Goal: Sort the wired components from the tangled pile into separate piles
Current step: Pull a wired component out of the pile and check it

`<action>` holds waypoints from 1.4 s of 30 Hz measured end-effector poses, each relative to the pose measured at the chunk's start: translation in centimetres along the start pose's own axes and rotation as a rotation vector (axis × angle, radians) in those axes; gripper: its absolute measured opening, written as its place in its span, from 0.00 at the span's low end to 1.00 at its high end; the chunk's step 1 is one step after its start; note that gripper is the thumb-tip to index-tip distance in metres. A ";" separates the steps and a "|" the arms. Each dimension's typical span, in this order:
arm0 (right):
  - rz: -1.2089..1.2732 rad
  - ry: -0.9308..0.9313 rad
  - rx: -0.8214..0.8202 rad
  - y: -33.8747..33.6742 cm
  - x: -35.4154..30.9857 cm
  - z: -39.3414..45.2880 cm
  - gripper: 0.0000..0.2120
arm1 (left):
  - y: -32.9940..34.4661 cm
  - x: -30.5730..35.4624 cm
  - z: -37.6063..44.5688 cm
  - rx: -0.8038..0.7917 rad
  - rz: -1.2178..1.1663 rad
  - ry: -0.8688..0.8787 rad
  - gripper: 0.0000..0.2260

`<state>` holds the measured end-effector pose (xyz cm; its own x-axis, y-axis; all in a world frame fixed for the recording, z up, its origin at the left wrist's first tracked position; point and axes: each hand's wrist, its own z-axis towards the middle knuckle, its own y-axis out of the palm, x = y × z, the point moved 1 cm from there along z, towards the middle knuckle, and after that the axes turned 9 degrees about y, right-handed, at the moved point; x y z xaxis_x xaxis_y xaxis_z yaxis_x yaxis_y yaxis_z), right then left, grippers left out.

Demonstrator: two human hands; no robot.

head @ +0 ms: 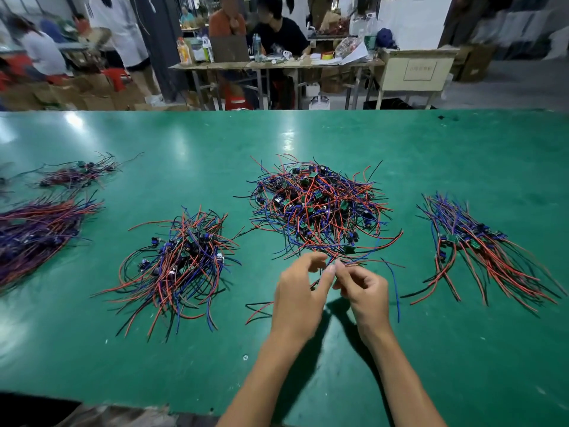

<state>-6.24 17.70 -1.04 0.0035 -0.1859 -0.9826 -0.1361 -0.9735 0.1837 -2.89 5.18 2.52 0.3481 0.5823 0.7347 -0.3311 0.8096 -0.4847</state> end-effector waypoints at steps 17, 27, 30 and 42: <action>-0.191 0.037 -0.138 0.8 -0.2 -0.8 0.08 | 0.4 -0.4 -0.2 -0.131 -0.717 -0.565 0.14; -0.005 0.169 -0.016 1.1 -0.7 -0.6 0.14 | 1.0 -0.3 -0.3 -0.188 -0.633 -0.484 0.08; 0.001 0.147 0.018 0.7 -0.6 -0.5 0.14 | 0.8 -0.4 -0.6 -0.223 -0.610 -0.442 0.07; 0.137 0.154 0.192 -0.1 -0.6 0.2 0.15 | -0.6 -0.9 -1.1 -0.535 -0.624 -0.387 0.08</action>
<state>-6.44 17.96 -0.44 0.1209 -0.3467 -0.9302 -0.3311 -0.8975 0.2914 -2.03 4.25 1.67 -0.0232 0.0390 0.9990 0.3038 0.9522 -0.0301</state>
